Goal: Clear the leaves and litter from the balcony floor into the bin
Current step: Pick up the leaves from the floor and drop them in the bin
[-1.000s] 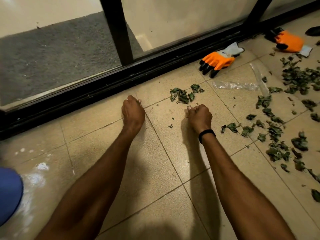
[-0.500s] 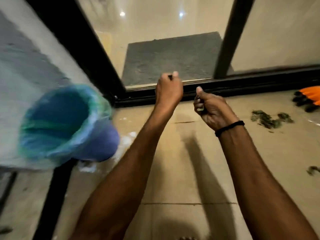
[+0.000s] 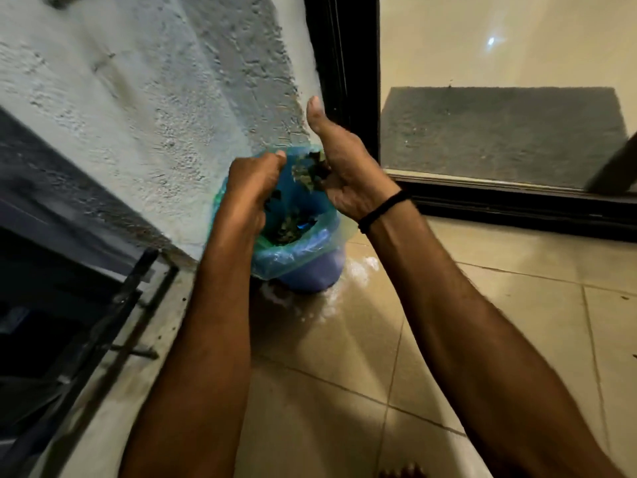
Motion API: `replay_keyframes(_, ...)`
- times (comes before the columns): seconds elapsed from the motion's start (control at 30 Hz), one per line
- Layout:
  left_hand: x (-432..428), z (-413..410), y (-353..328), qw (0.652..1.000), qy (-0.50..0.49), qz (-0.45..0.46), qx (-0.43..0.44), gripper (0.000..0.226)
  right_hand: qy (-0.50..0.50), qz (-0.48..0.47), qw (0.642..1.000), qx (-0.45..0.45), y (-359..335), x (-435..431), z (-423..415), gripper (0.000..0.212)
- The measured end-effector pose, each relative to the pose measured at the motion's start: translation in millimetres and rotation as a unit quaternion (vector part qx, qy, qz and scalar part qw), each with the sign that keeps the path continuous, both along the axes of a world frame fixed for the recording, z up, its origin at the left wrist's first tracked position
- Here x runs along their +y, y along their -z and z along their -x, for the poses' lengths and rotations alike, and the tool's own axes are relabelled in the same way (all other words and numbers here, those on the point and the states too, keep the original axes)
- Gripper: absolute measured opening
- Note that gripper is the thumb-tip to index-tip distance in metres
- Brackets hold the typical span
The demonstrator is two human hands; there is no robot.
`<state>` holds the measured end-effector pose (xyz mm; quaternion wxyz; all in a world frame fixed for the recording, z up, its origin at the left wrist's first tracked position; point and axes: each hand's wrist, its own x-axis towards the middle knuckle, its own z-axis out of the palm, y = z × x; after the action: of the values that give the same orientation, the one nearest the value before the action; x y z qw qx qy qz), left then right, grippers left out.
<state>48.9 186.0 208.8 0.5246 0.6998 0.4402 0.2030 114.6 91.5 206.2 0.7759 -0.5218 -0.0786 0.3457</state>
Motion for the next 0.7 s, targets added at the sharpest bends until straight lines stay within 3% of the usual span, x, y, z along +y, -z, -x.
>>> replay_keyframes(0.07, -0.5, 3.7, 5.2, 1.0, -0.012, -0.002, 0.001, 0.031, -0.024, -0.018, 1.0, 0.006, 4.7, 0.0, -1.6, 0.086)
replay_keyframes(0.17, -2.7, -0.8, 4.9, 1.0, -0.028, 0.001, -0.007, 0.041, -0.046, -0.071, 0.995, 0.05, 6.1, -15.2, -4.2, 0.086)
replay_keyframes(0.3, -23.8, -22.2, -12.0, 0.996, -0.041, -0.056, -0.06, 0.035, -0.043, -0.125, 0.98, 0.147, 8.7, -47.7, -17.1, 0.087)
replay_keyframes(0.4, -46.3, -51.0, -18.3, 0.985, -0.041, -0.109, -0.123, 0.041, 0.047, -0.124, 0.977, 0.168, 5.2, -90.0, -23.2, 0.051)
replay_keyframes(0.5, -87.5, -82.4, -7.2, 0.981, 0.02, -0.107, -0.162, 0.023, 0.183, -0.081, 0.967, 0.157, 14.8, -142.8, -30.6, 0.012)
replay_keyframes(0.7, -228.3, -125.3, 38.5, 0.965, 0.214, -0.086, -0.128, 0.023, 0.375, 0.023, 0.917, 0.133, 43.3, -268.7, -37.9, 0.008)
